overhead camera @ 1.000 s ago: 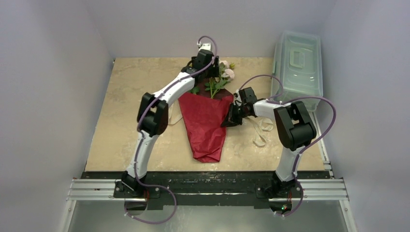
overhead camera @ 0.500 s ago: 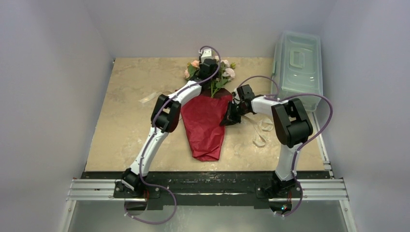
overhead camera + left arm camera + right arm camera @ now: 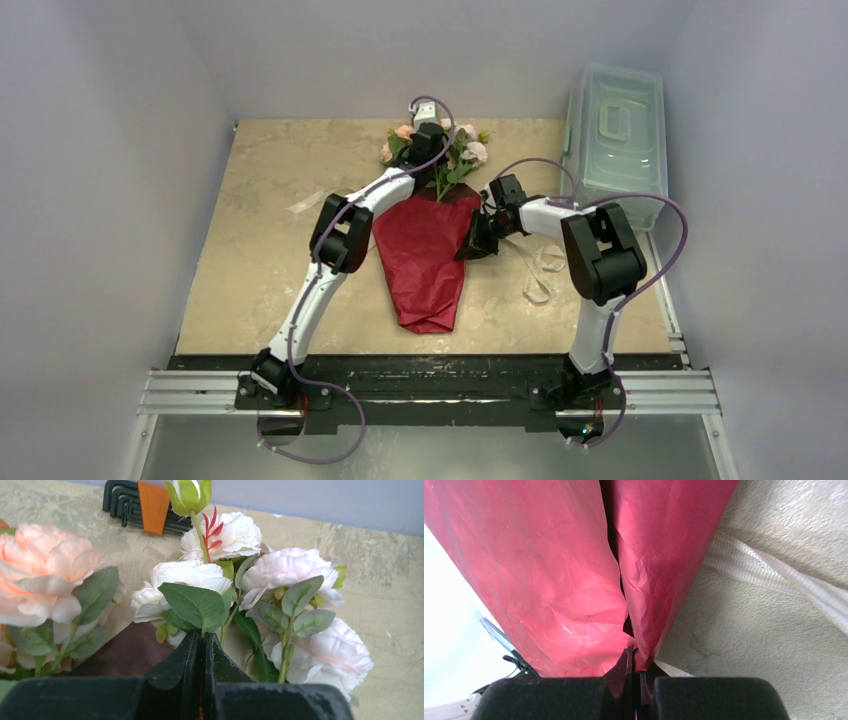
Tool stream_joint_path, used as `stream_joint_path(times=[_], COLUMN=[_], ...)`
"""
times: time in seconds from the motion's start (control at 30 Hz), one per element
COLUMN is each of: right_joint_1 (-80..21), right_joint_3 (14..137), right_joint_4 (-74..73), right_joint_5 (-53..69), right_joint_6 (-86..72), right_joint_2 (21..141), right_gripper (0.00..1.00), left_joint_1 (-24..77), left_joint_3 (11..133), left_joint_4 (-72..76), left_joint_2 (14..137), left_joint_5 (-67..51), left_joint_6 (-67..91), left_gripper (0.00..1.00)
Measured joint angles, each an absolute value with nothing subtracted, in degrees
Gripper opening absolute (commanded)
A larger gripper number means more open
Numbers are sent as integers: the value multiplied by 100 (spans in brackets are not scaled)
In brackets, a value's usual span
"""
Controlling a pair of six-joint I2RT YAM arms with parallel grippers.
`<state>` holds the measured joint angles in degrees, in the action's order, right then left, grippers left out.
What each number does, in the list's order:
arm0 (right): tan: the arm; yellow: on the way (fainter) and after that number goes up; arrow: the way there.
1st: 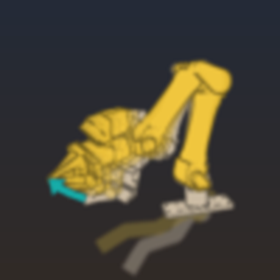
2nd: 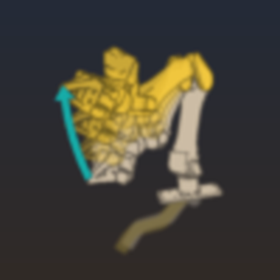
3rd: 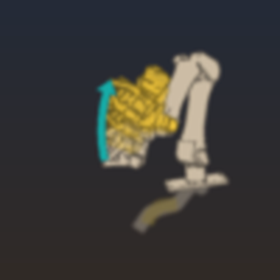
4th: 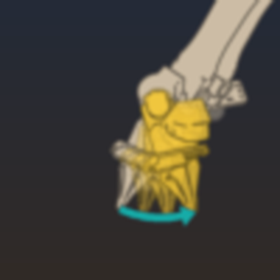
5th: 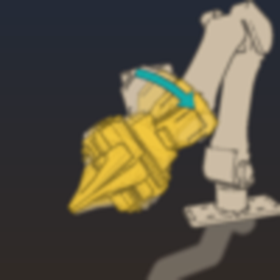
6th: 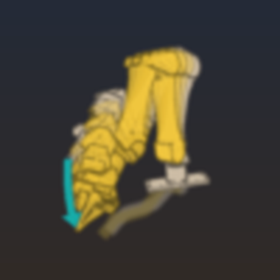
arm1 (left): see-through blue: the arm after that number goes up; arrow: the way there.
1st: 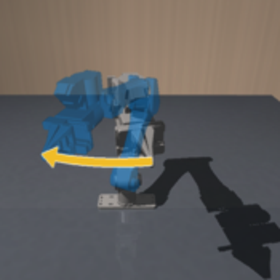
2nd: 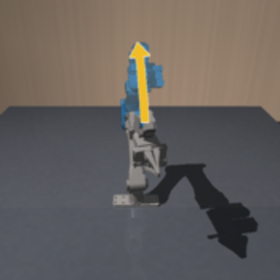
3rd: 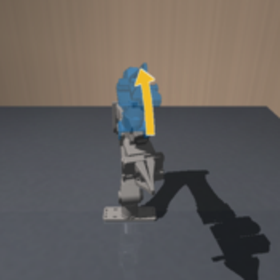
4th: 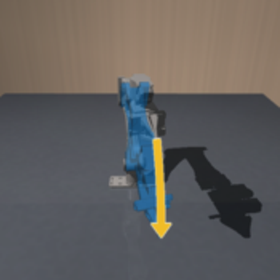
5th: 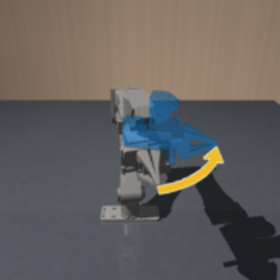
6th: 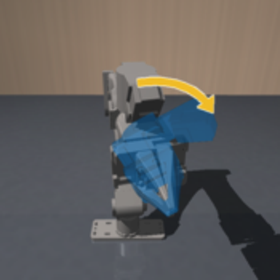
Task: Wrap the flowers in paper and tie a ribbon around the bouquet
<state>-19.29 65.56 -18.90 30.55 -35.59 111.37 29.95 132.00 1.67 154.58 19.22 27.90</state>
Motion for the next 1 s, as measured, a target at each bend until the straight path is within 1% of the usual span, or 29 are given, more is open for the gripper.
stream_joint_path(times=[0.13, 0.33, 0.5, 0.63, 1.0], right_joint_1=[-1931, -1949, -1955, -1959, -1999], right_joint_3=[6556, 6556, 6556, 6488, 5839], right_joint_4=[-1885, -1809, -1763, -1640, -1192], right_joint_5=[3055, 3037, 2982, 2956, 2818], right_joint_6=[-3719, -4016, -4219, -4403, -4882], right_joint_2=[11137, 11137, 11133, 11008, 10197], right_gripper=[0, 0, 0, 0, 0], left_joint_1=[2995, 3006, 3020, 3030, 3000], left_joint_3=[12512, 11113, 10582, 9922, 9762], left_joint_4=[165, 110, 99, 165, -281], left_joint_2=[15030, 13911, 13312, 12877, 12870], left_joint_5=[1861, 1815, 1791, 1837, 2078], left_joint_6=[2792, 2788, 2740, 2740, 2786], left_gripper=[0, 0, 0, 0, 1])
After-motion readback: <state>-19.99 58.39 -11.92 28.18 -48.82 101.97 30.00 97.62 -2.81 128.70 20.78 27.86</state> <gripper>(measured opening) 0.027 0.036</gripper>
